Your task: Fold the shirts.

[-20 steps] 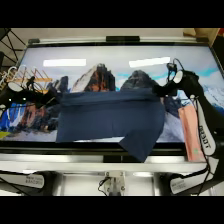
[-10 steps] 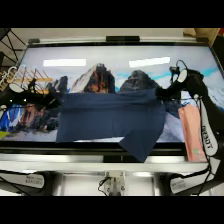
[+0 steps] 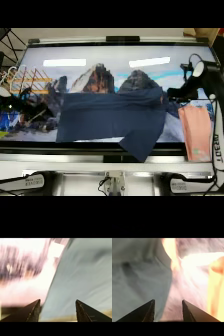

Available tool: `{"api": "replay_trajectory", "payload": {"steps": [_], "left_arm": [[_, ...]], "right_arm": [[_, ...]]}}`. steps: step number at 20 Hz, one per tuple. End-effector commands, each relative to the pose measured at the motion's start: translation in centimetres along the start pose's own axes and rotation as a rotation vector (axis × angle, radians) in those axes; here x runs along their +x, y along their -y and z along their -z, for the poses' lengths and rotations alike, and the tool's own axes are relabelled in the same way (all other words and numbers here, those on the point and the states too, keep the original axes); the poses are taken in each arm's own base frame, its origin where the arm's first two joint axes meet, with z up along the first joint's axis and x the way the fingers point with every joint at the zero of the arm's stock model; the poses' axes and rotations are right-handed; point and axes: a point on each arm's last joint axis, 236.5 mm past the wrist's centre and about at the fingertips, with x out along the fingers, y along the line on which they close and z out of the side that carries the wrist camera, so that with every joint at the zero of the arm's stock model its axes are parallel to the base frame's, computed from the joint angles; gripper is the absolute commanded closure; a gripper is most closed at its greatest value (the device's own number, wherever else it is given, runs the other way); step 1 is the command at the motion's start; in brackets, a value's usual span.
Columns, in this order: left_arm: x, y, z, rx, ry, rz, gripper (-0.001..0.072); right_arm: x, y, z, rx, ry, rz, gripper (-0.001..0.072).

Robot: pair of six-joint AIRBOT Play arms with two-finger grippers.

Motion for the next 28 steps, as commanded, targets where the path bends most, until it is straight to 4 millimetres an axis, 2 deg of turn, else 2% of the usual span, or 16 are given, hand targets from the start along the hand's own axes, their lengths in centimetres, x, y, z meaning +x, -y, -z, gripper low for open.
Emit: {"api": "replay_trajectory", "payload": {"steps": [1, 3, 4, 6, 10, 11, 12, 13, 15, 17, 18, 20, 21, 24, 26, 28], "left_arm": [[3.2, -1.6, 7.5, -0.023, -0.122, 0.011, 0.0171], [5.6, -1.6, 9.3, -0.062, -0.134, 0.045, 0.0171], [6.3, -1.4, 9.3, -0.065, -0.122, 0.067, 0.0171], [6.9, -1.0, 8.4, -0.087, -0.073, 0.092, 0.0173], [8.1, -0.3, 7.1, -0.131, -0.004, 0.109, 0.0188], [8.7, -0.3, 7.2, -0.153, 0.002, 0.097, 0.0359], [9.1, -0.3, 7.2, -0.163, 0.008, 0.089, 0.0466], [9.4, -0.1, 7.4, -0.156, 0.004, 0.084, 0.0503], [9.3, 0.1, 7.6, -0.146, -0.005, 0.087, 0.068], [8.9, 0.2, 7.5, -0.126, 0.012, 0.086, 0.0677], [8.6, 0.4, 7.4, -0.117, 0.023, 0.087, 0.0677], [7.9, 0.6, 7.0, -0.095, 0.055, 0.088, 0.0678], [7.6, 0.8, 6.9, -0.09, 0.068, 0.088, 0.0678], [7.0, 1.0, 6.7, -0.08, 0.092, 0.09, 0.0678], [6.8, 1.1, 6.6, -0.074, 0.102, 0.09, 0.0678], [6.7, 1.1, 6.6, -0.072, 0.106, 0.09, 0.0678]], "right_arm": [[-2.0, 0.7, 2.6, 0.031, -0.027, -0.041, 0.024], [-2.7, -0.2, 3.0, 0.023, -0.018, -0.076, 0.024], [-3.0, -0.7, 3.0, 0.021, -0.012, -0.092, 0.024], [-3.3, -1.4, 3.2, 0.021, -0.014, -0.123, 0.024], [-3.3, -1.4, 3.8, 0.02, -0.038, -0.123, 0.024], [-3.3, -1.4, 3.9, 0.02, -0.041, -0.123, 0.024], [-3.3, -1.4, 3.9, 0.02, -0.044, -0.122, 0.024], [-3.2, -1.4, 4.0, 0.02, -0.048, -0.122, 0.024], [-1.3, -1.4, 6.4, -0.015, -0.097, -0.123, 0.0239], [2.4, -0.4, 11.0, 0.032, -0.189, -0.117, 0.0239], [4.1, -0.9, 13.4, 0.069, -0.227, -0.152, 0.0239], [6.8, -2.3, 16.6, 0.115, -0.25, -0.207, 0.0239], [8.0, -2.6, 17.4, 0.115, -0.244, -0.202, 0.0239], [10.6, -5.0, 18.7, 0.097, -0.222, -0.23, 0.024], [11.5, -6.8, 18.3, 0.084, -0.18, -0.248, 0.0241], [11.9, -7.7, 17.0, 0.095, -0.121, -0.236, 0.0268]]}}
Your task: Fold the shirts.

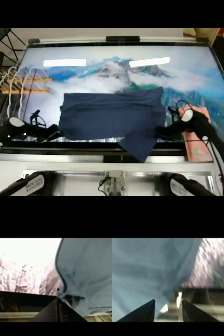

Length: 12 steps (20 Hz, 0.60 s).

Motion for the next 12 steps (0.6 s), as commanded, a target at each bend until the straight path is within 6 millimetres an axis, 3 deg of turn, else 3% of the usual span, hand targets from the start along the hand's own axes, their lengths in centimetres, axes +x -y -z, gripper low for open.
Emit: {"api": "replay_trajectory", "payload": {"steps": [1, 3, 4, 5, 7, 9, 12], "left_arm": [[-0.3, 0.6, 0.1, 0.001, 0.003, 0.018, 0.0677], [-0.4, 0.6, 0.1, 0.002, 0.005, 0.018, 0.0677], [-0.4, 0.6, 0.0, 0.003, 0.007, 0.018, 0.0678], [-0.5, 0.7, -0.2, 0.005, 0.011, 0.018, 0.0678], [-0.7, 0.8, -0.3, 0.016, 0.014, 0.019, 0.0678], [-1.2, 1.2, -0.8, 0.039, 0.024, 0.023, 0.0678], [-3.4, 2.9, -1.8, 0.155, 0.022, 0.044, 0.0678]], "right_arm": [[1.6, -1.9, -1.6, 0.02, 0.105, -0.014, 0.0268], [1.7, -2.4, -1.9, 0.02, 0.12, -0.014, 0.0268], [1.7, -2.6, -1.8, 0.025, 0.116, -0.018, 0.0397], [1.7, -2.9, -1.5, 0.032, 0.105, -0.031, 0.0608], [1.3, -3.2, -1.0, 0.016, 0.077, -0.038, 0.0639], [-0.4, -3.9, -1.4, -0.047, 0.087, -0.043, 0.0638], [-6.1, -4.9, -5.0, -0.121, 0.257, -0.021, 0.0638]]}}
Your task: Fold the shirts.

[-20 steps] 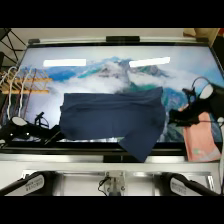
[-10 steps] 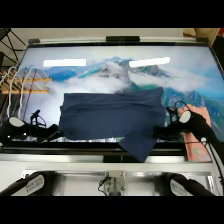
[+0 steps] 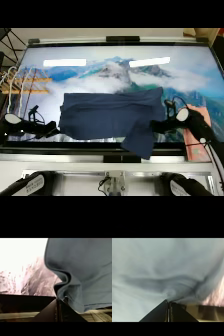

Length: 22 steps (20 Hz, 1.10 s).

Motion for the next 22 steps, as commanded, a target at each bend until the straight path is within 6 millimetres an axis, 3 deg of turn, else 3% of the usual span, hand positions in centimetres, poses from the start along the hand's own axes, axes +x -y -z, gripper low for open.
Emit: {"api": "replay_trajectory", "payload": {"steps": [1, 5, 8, 11, 13, 17, 20, 21, 22], "left_arm": [[-2.4, 2.0, -1.3, 0.112, 0.001, 0.025, 0.0678], [-6.8, 4.9, -7.9, 0.185, 0.18, 0.034, 0.0678], [-7.9, 6.7, -12.9, 0.155, 0.248, 0.083, 0.0678], [-7.2, 6.8, -17.6, 0.089, 0.282, 0.108, 0.0678], [-5.8, 6.9, -19.5, 0.045, 0.263, 0.149, 0.0677], [-2.6, 6.2, -22.3, -0.032, 0.269, 0.196, 0.0677], [-0.8, 6.9, -23.3, -0.058, 0.287, 0.221, 0.0677], [-0.1, 7.2, -23.1, -0.044, 0.275, 0.219, 0.0676], [0.4, 7.6, -22.8, -0.023, 0.265, 0.217, 0.0619]], "right_arm": [[-5.5, -1.3, -4.5, -0.09, 0.164, 0.018, 0.0638], [-12.3, -2.7, -14.2, -0.115, 0.507, 0.043, 0.0638], [-13.4, -3.3, -20.3, -0.052, 0.657, 0.014, 0.0638], [-10.3, -2.9, -23.9, 0.003, 0.638, 0.003, 0.0638], [-7.2, -2.7, -24.9, 0.031, 0.589, -0.013, 0.0638], [-1.8, -1.5, -25.2, 0.093, 0.514, -0.018, 0.0637], [-0.2, -1.0, -24.9, 0.1, 0.483, -0.01, 0.0628], [-0.1, -1.0, -24.9, 0.1, 0.482, -0.009, 0.0576], [-0.1, -1.0, -24.9, 0.1, 0.482, -0.01, 0.0366]]}}
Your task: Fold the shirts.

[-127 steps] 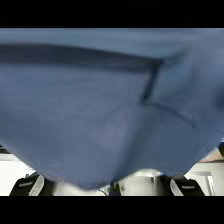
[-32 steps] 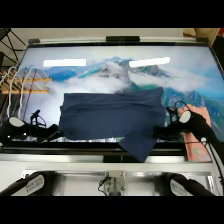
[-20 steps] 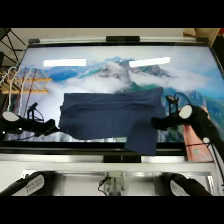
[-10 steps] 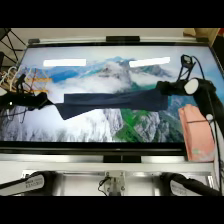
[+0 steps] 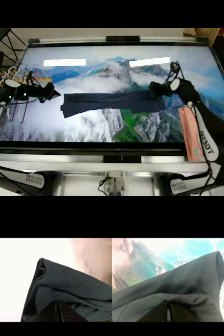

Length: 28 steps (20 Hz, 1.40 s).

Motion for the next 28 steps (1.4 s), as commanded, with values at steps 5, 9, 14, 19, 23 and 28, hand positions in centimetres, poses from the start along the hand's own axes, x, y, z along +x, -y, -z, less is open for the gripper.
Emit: {"api": "replay_trajectory", "payload": {"steps": [5, 9, 14, 19, 23, 28], "left_arm": [[0.2, 0.1, 1.7, 0.015, -0.112, 0.027, 0.022], [-2.4, -0.2, 3.6, 0.01, -0.212, 0.045, 0.0249], [-3.5, 2.8, 4.6, 0.086, -0.215, 0.057, 0.0318], [-2.6, 5.2, 5.9, 0.155, -0.237, 0.069, 0.0326], [-1.3, 7.1, 7.2, 0.217, -0.256, 0.078, 0.0336], [2.6, 12.3, 10.3, 0.302, -0.267, 0.135, 0.0591]], "right_arm": [[-2.1, 0.9, 0.6, -0.129, -0.051, 0.034, 0.0191], [-4.5, 6.6, 1.8, -0.03, -0.161, 0.084, 0.0028], [-1.7, 8.2, 4.5, 0.109, -0.28, -0.035, 0.0028], [1.7, 5.9, 6.9, 0.087, -0.333, -0.058, 0.0028], [2.3, 2.8, 6.7, 0.111, -0.322, -0.124, 0.0508], [-4.0, -2.2, 1.6, 0.023, -0.23, -0.241, 0.0639]]}}
